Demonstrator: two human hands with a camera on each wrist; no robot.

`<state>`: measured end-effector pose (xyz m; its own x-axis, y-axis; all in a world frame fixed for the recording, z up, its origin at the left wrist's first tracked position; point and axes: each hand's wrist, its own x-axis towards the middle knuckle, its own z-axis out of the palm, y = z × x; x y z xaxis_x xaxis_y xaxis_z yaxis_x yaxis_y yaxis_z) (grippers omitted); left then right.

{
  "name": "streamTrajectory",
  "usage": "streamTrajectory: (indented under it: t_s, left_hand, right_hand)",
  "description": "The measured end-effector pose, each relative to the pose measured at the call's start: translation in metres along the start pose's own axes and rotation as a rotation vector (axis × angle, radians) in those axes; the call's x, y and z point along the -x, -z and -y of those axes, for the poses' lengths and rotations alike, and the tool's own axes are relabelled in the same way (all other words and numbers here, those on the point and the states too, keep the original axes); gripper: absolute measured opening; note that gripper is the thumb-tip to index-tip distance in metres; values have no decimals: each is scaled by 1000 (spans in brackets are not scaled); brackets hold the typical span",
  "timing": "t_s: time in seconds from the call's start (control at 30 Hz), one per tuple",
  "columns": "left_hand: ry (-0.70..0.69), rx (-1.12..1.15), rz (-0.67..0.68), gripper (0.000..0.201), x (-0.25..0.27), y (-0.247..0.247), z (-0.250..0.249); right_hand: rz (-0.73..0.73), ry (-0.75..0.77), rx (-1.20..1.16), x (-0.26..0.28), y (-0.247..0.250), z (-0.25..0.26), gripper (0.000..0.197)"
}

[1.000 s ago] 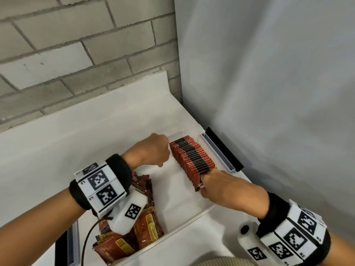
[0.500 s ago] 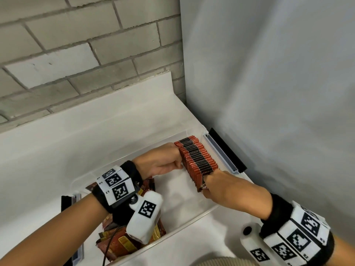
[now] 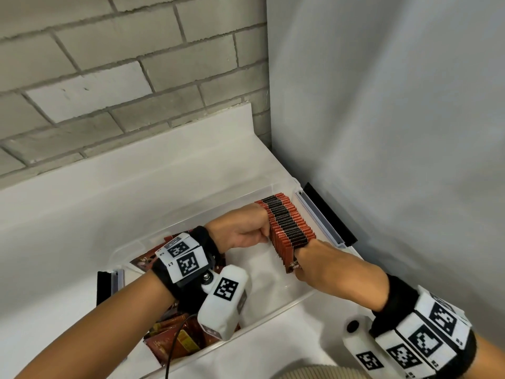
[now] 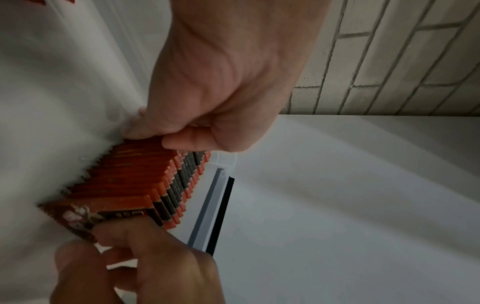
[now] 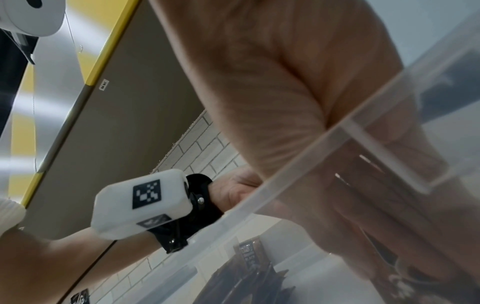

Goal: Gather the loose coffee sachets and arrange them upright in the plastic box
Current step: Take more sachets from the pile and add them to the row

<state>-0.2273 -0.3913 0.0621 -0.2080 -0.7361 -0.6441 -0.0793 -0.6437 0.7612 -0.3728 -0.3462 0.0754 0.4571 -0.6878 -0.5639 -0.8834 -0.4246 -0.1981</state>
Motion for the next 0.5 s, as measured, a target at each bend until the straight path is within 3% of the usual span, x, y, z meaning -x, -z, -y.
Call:
streamTrajectory:
  t_s: [0.27,0.37,0.5]
  left_hand:
    - [72,16,-70,50,11,-2,6]
    - [91,-19,9,62,18,-6,14]
    - [98,30,45,54,16,-12,17]
  right_hand:
    - [17,-16,8,0,3,0,30]
    - [18,-26,-11,0,5,0,28]
    - [-2,-9,4,-1,6,1,27]
